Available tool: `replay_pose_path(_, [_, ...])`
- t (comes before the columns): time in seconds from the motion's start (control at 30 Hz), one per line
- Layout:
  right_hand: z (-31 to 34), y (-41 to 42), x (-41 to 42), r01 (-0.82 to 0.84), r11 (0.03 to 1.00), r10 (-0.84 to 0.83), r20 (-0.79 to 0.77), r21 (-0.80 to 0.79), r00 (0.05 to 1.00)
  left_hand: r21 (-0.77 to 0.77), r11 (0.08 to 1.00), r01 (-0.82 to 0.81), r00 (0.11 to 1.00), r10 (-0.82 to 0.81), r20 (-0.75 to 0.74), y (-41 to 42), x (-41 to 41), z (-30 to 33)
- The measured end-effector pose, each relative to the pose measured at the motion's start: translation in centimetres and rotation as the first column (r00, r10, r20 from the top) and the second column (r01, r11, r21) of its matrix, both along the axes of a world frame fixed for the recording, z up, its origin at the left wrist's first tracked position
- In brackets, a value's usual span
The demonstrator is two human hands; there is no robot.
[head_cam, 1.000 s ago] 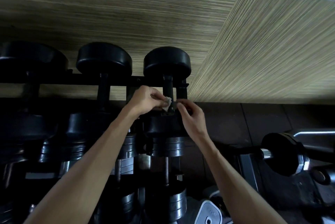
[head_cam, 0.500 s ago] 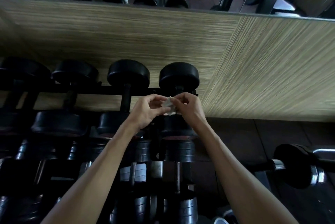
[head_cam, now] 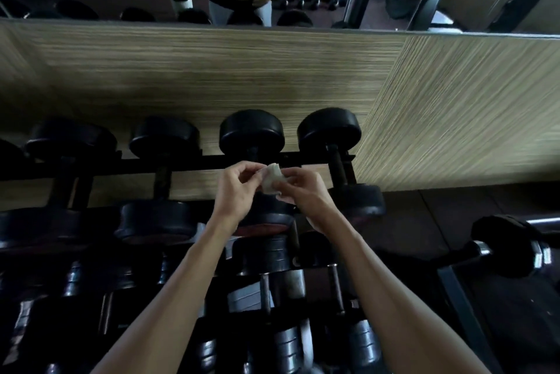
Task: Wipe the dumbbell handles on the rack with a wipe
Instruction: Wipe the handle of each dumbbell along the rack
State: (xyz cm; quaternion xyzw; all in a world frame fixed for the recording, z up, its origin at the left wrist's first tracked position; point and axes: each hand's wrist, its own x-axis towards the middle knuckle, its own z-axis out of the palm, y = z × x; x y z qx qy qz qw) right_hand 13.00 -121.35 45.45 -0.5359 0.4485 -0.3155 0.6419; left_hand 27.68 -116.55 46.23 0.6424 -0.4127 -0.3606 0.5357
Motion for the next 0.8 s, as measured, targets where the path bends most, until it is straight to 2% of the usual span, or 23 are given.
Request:
replay_pose_path(0.13, [0.4,2.4,3.7,0.082,0.985,-0.109,0.178,0.152,0.978,-0.186,0.973,0.139,0.908,-0.050,0.416,2.5,3.3,0.0])
replay_pose_path(0.2, [0.6,3.2,4.7,0.083,0.975,-0.131,0.235,0.204,0.963,-0.209,0.950,0.230,0.862,-0.099,0.497,3.2,4.9,-0.2])
replay_pose_path(0.37, [0.9,3.6,5.7,0.044,0.936,-0.182,0.371,0.350,0.911,-0.156,0.897,0.414,0.757,-0.243,0.607,4.1,7.9,0.0])
replay_pose_path(0.43, [1.0,3.8,6.0,0.019,0.945,-0.139,0.349,0.325,0.927,-0.125,0.882,0.454,0.731,-0.288,0.619,4.7,8.6,-0.2])
replay_pose_path(0.53, [0.5,4.2,6.4,0.052,0.969,-0.115,0.257,0.241,0.960,-0.100,0.897,0.430,0.770,-0.307,0.560,4.7,9.3,-1.4])
replay_pose_path(0.7, [0.5,3.4,6.3,0.380,0.919,-0.386,0.043,0.105,0.922,-0.089,0.970,0.227,0.864,-0.159,0.477,3.6,7.7,-3.8])
replay_pose_path(0.8, [-0.1,2.0,6.0,0.469,0.883,-0.469,-0.097,-0.024,0.878,-0.004,0.990,0.144,0.881,-0.126,0.456,2.6,5.8,-5.2])
